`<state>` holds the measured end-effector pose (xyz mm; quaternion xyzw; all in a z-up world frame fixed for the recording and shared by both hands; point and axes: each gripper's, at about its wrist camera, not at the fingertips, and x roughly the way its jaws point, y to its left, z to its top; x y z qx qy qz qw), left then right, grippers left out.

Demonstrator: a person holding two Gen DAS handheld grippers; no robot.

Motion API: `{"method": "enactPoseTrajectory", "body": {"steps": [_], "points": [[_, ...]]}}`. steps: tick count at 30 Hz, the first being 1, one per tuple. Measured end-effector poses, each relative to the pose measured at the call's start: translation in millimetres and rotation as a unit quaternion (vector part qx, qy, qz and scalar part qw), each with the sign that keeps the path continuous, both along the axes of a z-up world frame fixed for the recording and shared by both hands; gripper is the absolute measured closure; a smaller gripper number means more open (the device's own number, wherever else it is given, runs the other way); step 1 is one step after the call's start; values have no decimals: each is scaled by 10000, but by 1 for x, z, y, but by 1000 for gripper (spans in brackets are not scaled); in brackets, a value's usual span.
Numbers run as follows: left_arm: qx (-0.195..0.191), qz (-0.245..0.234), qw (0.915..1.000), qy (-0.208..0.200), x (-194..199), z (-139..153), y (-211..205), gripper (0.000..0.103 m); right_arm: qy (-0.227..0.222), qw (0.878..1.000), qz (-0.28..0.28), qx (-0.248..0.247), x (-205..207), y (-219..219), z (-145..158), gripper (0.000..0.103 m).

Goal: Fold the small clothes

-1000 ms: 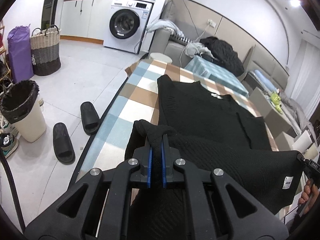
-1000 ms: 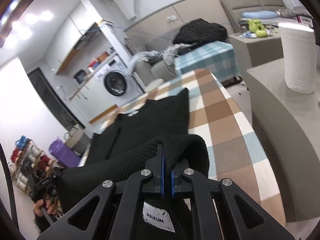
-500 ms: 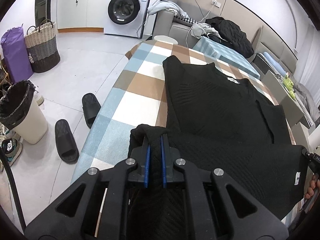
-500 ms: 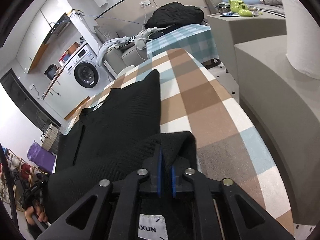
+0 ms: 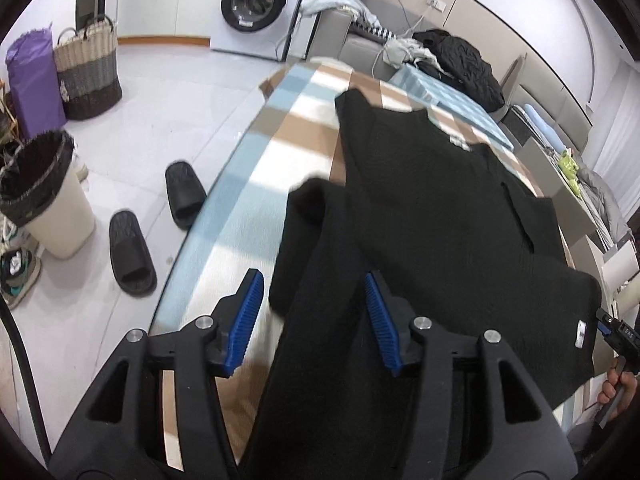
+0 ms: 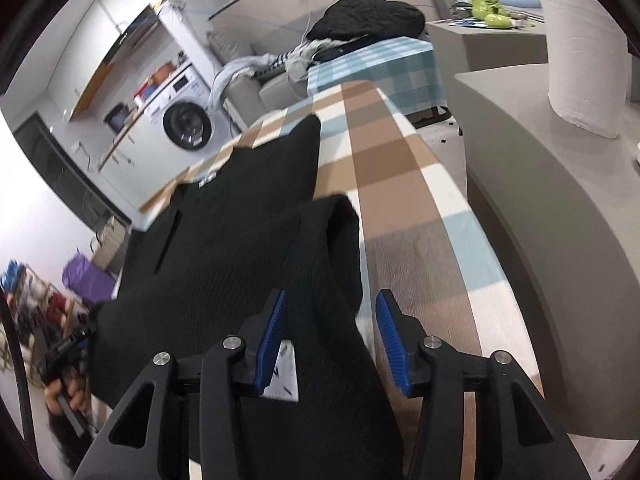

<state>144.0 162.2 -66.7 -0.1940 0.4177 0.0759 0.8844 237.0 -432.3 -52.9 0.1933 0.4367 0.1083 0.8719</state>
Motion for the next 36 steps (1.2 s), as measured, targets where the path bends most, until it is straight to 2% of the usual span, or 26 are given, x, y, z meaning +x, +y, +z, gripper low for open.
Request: {"method": "enactPoseTrajectory", "body": {"steps": [7,9,10,11,12,13,14,15,16,21,27,31,36], "points": [[-24,-49,10000,41,-12,-7,-6,54,34,9997,226,-59,-10,5,-6,52],[52,-56,10000,-30,-12,-3,-8,66,55,9996,284,-33,-7,7,-7,52],[98,-56,9999,-70,-13,-1,-9,80,58,9994,335,-49,-5,9,-8,52],[102,-79,9999,-99,-13,1,-10,88,53,9992,377,-89,-4,12,-9,52],[117,-70,9998,-165,-14,4,-11,92,49,9991,395,-142,-3,14,-9,55],[151,-58,9996,-233,-16,7,-11,97,30,9987,437,-251,-3,18,-9,70],[198,-67,9993,-305,-19,12,-13,97,-23,9982,508,-312,-3,20,-8,80],[233,-79,9991,-356,-21,16,-13,98,-132,9975,570,-393,-5,22,-6,95],[247,-85,9988,-415,-23,20,-14,98,-281,9967,616,-437,-8,24,-2,98],[220,-89,9963,-825,-32,46,-13,99,-1102,9916,634,-252,-25,19,29,98],[262,-8,9923,-1213,-15,75,-7,99,-1506,9880,279,-215,-12,16,57,98],[203,76,9925,-1201,10,78,3,99,-1459,9891,37,-198,10,18,63,98],[211,16,9963,-837,46,55,6,99,-991,9945,-282,-211,46,21,44,98]]}}
